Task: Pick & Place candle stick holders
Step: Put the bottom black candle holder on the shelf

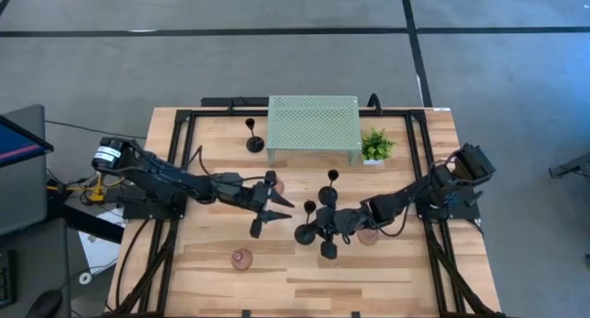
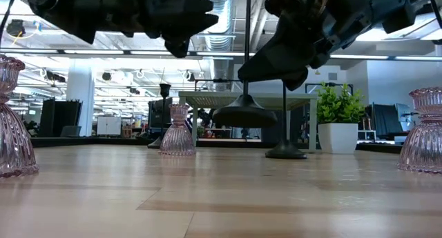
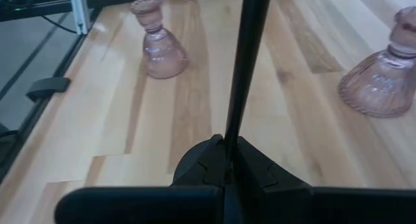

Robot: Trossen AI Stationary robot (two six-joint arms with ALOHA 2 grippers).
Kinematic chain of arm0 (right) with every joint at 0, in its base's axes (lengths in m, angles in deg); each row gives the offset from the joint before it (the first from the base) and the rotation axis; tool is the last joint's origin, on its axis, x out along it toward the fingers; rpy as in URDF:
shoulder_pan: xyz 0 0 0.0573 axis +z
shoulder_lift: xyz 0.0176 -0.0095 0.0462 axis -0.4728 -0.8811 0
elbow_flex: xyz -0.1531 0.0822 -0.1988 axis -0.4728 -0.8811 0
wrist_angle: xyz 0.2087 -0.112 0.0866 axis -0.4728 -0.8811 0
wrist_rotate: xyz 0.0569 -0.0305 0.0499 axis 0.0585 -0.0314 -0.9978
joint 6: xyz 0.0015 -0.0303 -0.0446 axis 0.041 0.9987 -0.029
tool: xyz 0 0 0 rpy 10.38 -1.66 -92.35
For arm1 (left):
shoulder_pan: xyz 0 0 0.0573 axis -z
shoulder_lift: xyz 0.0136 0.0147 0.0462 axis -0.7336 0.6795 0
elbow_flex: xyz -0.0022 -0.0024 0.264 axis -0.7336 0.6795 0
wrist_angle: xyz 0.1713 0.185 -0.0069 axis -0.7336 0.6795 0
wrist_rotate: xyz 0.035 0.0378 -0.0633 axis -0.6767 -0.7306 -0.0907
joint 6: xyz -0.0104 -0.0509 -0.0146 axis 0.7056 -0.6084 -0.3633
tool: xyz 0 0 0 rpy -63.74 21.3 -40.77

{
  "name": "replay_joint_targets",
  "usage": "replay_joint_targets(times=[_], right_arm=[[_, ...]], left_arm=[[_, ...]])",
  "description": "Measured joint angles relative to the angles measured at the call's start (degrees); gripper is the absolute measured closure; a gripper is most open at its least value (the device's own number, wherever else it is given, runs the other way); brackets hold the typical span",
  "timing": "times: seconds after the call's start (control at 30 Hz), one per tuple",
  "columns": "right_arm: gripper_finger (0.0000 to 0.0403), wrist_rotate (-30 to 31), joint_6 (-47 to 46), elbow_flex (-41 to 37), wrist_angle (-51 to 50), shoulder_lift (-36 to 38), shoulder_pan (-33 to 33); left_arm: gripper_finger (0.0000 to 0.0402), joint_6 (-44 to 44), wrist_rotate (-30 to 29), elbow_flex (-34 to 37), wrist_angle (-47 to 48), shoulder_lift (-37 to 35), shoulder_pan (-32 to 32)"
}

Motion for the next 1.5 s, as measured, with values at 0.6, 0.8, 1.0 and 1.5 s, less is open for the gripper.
replay_joint_targets(times=[0.6,0.8,1.0,1.5], right_arm=[[0.0401,0.04,1.00,0.00,-0.01,0.00,-1.64],[0.0401,1.06,1.02,0.00,-0.02,0.00,-1.64],[0.0401,1.70,1.02,0.00,-0.04,0.00,-1.64],[0.0401,1.73,1.05,0.00,-0.01,0.00,-1.27]], left_arm=[[0.0225,-2.05,0.02,-6.44,-4.88,7.69,0.06],[0.0237,-2.05,0.07,-7.74,-5.38,8.60,0.93],[0.0246,-2.05,0.04,-10.53,-5.84,12.77,1.14],[0.0299,-2.03,-0.03,-11.26,-6.81,12.52,1.11]])
